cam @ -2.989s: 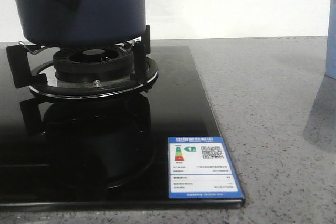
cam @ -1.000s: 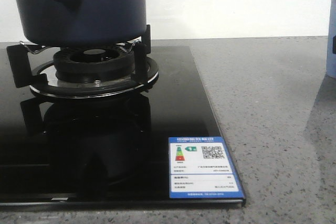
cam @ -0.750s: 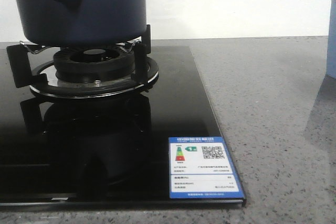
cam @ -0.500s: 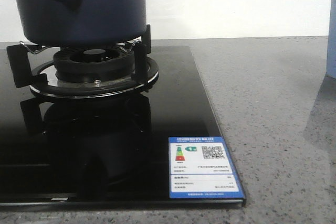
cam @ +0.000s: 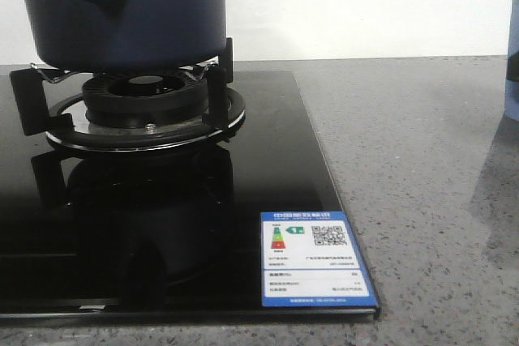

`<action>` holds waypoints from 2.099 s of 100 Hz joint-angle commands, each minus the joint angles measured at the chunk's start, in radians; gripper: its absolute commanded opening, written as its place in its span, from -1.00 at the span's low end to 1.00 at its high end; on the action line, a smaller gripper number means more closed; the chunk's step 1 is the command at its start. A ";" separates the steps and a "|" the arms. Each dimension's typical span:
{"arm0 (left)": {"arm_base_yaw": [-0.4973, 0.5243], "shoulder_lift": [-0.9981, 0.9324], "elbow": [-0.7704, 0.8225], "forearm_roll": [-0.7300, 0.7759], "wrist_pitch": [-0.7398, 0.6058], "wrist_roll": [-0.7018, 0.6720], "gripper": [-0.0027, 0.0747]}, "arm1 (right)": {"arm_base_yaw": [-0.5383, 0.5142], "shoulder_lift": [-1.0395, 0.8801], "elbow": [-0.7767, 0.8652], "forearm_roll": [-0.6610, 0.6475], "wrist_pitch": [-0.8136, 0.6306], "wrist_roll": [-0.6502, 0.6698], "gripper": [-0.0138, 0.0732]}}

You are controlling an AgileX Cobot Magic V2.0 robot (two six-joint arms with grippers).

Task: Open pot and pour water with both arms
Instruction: 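Grasp and lift the lid knob with left gripper, cup with right, then carry the held cup with the right gripper over the open pot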

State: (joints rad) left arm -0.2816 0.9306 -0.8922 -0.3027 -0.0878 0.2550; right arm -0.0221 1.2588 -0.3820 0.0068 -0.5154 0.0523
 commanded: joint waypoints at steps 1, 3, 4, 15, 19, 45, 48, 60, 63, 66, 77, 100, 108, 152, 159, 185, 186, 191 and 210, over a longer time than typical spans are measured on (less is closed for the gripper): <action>0.002 -0.020 -0.036 0.005 -0.113 -0.003 0.10 | -0.006 0.015 -0.052 -0.012 -0.087 -0.006 0.75; 0.002 -0.020 -0.036 0.005 -0.113 -0.003 0.10 | -0.006 0.023 -0.056 -0.012 -0.087 -0.006 0.75; 0.002 -0.020 -0.036 0.005 -0.113 -0.003 0.10 | -0.006 0.029 -0.060 -0.012 -0.087 -0.006 0.75; 0.002 -0.020 -0.036 0.005 -0.116 -0.003 0.10 | -0.006 0.060 -0.071 -0.012 -0.116 -0.006 0.75; 0.002 -0.020 -0.036 0.005 -0.116 -0.003 0.10 | -0.006 0.069 -0.071 -0.012 -0.129 -0.006 0.75; 0.002 -0.020 -0.036 0.005 -0.116 -0.003 0.10 | -0.006 0.076 -0.071 -0.007 -0.134 -0.006 0.38; 0.002 -0.020 -0.036 0.005 -0.116 -0.003 0.10 | -0.006 0.076 -0.071 -0.012 -0.134 -0.006 0.31; 0.002 -0.020 -0.036 0.005 -0.116 -0.003 0.10 | -0.006 0.076 -0.071 -0.012 -0.133 -0.006 0.15; 0.002 -0.020 -0.036 0.005 -0.116 -0.003 0.10 | -0.006 0.076 -0.071 -0.007 -0.133 -0.006 0.15; 0.002 -0.020 -0.036 0.005 -0.116 -0.003 0.10 | -0.006 0.076 -0.071 -0.012 -0.130 -0.006 0.15; 0.002 -0.020 -0.036 0.005 -0.116 -0.003 0.10 | -0.006 0.076 -0.071 -0.012 -0.122 -0.006 0.14; 0.002 -0.020 -0.036 0.005 -0.116 -0.003 0.10 | -0.006 0.076 -0.071 -0.012 -0.122 -0.006 0.12; 0.002 -0.020 -0.036 0.005 -0.116 -0.003 0.10 | -0.006 0.073 -0.071 -0.032 -0.124 -0.006 0.12; 0.002 -0.020 -0.036 0.010 -0.116 -0.003 0.10 | 0.020 -0.070 -0.165 -0.241 0.080 -0.006 0.12; 0.002 -0.019 -0.036 0.010 -0.116 -0.003 0.10 | 0.050 -0.090 -0.210 -0.241 0.139 -0.006 0.12; 0.002 -0.019 -0.036 0.010 -0.118 -0.003 0.10 | 0.209 -0.102 -0.381 -0.241 0.276 -0.006 0.12; 0.002 -0.019 -0.036 0.010 -0.118 -0.003 0.10 | 0.213 -0.102 -0.389 -0.241 0.279 -0.006 0.12; 0.002 -0.019 -0.036 0.010 -0.118 -0.003 0.10 | 0.240 -0.099 -0.416 -0.241 0.284 -0.006 0.12; 0.002 -0.019 -0.036 0.010 -0.118 -0.003 0.10 | 0.332 -0.047 -0.555 -0.241 0.403 -0.006 0.12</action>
State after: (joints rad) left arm -0.2816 0.9306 -0.8922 -0.2987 -0.0878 0.2550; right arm 0.2783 1.2132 -0.8399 -0.2315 -0.0741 0.0503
